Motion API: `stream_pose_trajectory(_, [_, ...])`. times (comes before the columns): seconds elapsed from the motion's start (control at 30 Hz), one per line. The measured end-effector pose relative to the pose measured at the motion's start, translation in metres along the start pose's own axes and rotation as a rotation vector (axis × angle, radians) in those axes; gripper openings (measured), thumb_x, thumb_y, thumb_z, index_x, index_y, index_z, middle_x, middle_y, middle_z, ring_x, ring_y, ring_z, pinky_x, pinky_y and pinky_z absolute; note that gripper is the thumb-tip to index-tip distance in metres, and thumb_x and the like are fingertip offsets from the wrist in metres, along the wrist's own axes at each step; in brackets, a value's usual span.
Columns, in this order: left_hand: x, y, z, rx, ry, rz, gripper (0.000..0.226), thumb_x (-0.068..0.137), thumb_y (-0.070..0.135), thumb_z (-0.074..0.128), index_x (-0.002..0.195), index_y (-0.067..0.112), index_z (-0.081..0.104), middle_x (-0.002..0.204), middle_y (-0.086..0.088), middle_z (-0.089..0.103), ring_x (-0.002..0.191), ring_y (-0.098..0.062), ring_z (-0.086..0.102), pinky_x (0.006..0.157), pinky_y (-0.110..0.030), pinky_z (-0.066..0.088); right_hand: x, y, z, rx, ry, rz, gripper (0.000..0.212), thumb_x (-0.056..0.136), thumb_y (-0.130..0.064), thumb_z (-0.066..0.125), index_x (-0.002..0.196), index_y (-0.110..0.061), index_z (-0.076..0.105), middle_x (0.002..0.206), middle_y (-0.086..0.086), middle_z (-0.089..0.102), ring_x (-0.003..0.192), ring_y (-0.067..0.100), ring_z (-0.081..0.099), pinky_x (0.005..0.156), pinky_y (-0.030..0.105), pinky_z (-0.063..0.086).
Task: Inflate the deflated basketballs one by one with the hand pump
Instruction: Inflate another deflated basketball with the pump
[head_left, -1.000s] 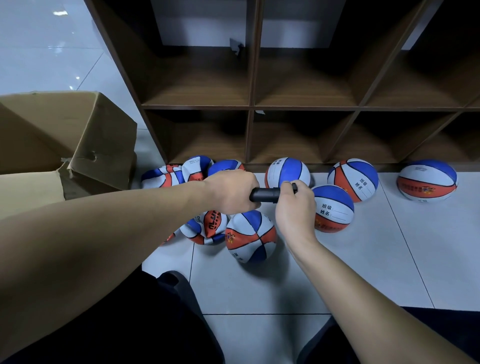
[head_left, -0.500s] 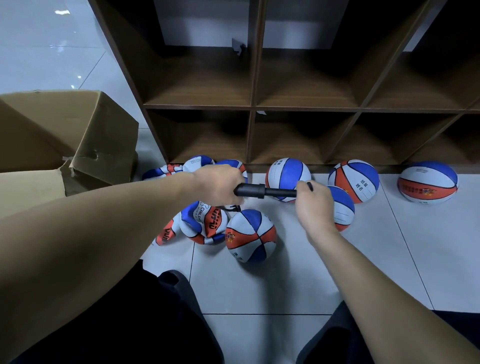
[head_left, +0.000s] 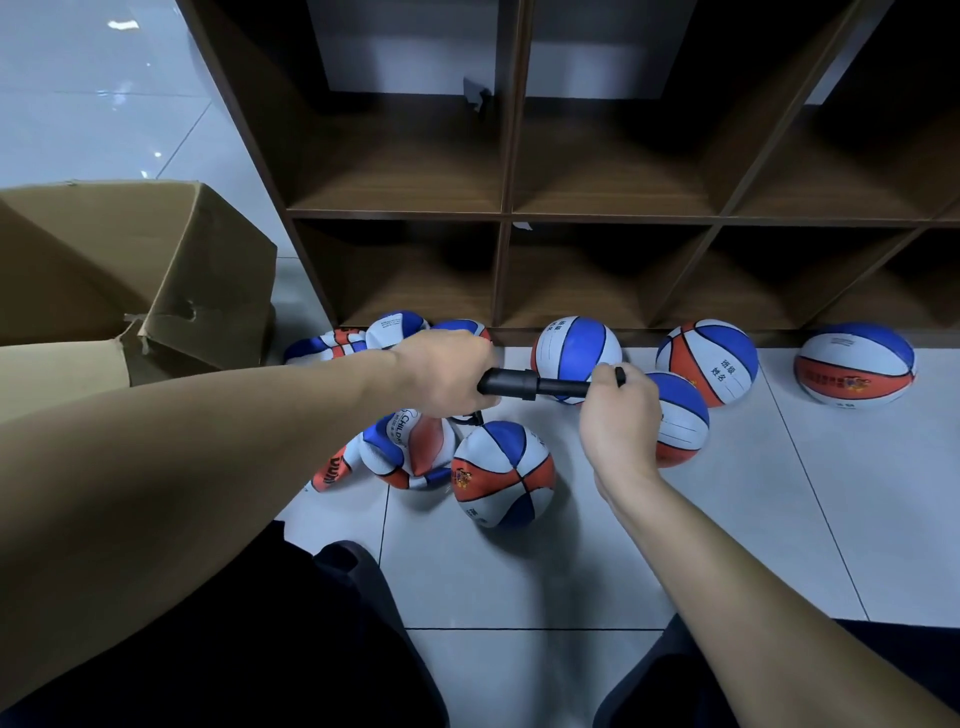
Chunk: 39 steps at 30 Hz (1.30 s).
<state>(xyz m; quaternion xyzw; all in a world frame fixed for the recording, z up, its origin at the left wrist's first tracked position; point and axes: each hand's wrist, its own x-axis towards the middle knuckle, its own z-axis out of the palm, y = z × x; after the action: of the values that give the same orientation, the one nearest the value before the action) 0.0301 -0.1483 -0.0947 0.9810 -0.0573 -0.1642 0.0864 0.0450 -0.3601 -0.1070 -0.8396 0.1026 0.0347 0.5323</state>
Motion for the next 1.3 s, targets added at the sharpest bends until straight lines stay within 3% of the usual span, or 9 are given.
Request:
stream_pose_trajectory(0.17, [0.0, 0.02, 0.003, -0.034, 0.016, -0.011, 0.026, 0.1, 0.039, 0.064, 0.078, 0.024, 0.062, 0.065, 0.003, 0.061, 0.06, -0.019, 0.059, 0.053, -0.031, 0.042, -0.006, -0.005, 0.007, -0.045, -0.102, -0.03, 0.036, 0.107, -0.023, 0.049, 0.073, -0.015, 0.042, 0.068, 0.003, 0.046, 0.064, 0.021, 0.042, 0.059, 0.037, 0.036])
stream_pose_trajectory(0.57, [0.003, 0.02, 0.002, -0.033, -0.032, 0.025, 0.026, 0.098, 0.038, 0.067, 0.076, 0.024, 0.061, 0.063, 0.003, 0.06, 0.057, -0.017, 0.057, 0.052, -0.03, 0.039, -0.009, -0.003, 0.011, -0.112, -0.194, -0.049, 0.036, 0.109, -0.026, 0.048, 0.074, -0.017, 0.046, 0.069, 0.0, 0.047, 0.063, 0.018, 0.044, 0.056, 0.033, 0.035])
stream_pose_trajectory(0.77, [0.004, -0.009, 0.003, -0.056, -0.044, -0.042, 0.025, 0.095, 0.048, 0.07, 0.082, 0.027, 0.066, 0.071, 0.002, 0.067, 0.067, -0.02, 0.066, 0.065, -0.041, 0.056, 0.013, -0.002, -0.01, -0.106, -0.067, -0.022, 0.029, 0.097, -0.019, 0.049, 0.07, -0.008, 0.046, 0.066, 0.007, 0.045, 0.063, 0.024, 0.04, 0.058, 0.039, 0.034])
stream_pose_trajectory(1.07, [0.0, -0.023, 0.002, -0.116, -0.065, -0.048, 0.028, 0.098, 0.039, 0.072, 0.075, 0.037, 0.056, 0.07, 0.006, 0.062, 0.063, -0.014, 0.058, 0.06, -0.032, 0.044, 0.028, 0.001, -0.025, -0.054, 0.006, 0.018, 0.032, 0.098, -0.016, 0.051, 0.066, -0.015, 0.044, 0.063, 0.002, 0.045, 0.06, 0.02, 0.04, 0.057, 0.032, 0.035])
stream_pose_trajectory(1.2, [0.002, -0.015, 0.004, -0.074, -0.047, -0.04, 0.026, 0.099, 0.047, 0.069, 0.083, 0.027, 0.064, 0.071, 0.002, 0.066, 0.066, -0.019, 0.064, 0.061, -0.036, 0.051, 0.023, -0.001, -0.018, -0.004, 0.075, 0.013, 0.029, 0.097, -0.017, 0.049, 0.069, -0.014, 0.045, 0.065, 0.003, 0.044, 0.061, 0.02, 0.039, 0.058, 0.035, 0.035])
stream_pose_trajectory(1.3, [0.003, -0.005, 0.007, -0.064, 0.0, -0.014, 0.027, 0.099, 0.047, 0.066, 0.082, 0.026, 0.064, 0.069, 0.001, 0.067, 0.065, -0.019, 0.065, 0.064, -0.042, 0.057, 0.018, -0.002, -0.011, 0.017, 0.023, 0.01, 0.03, 0.099, -0.024, 0.049, 0.072, -0.012, 0.047, 0.068, 0.004, 0.047, 0.065, 0.023, 0.042, 0.061, 0.039, 0.037])
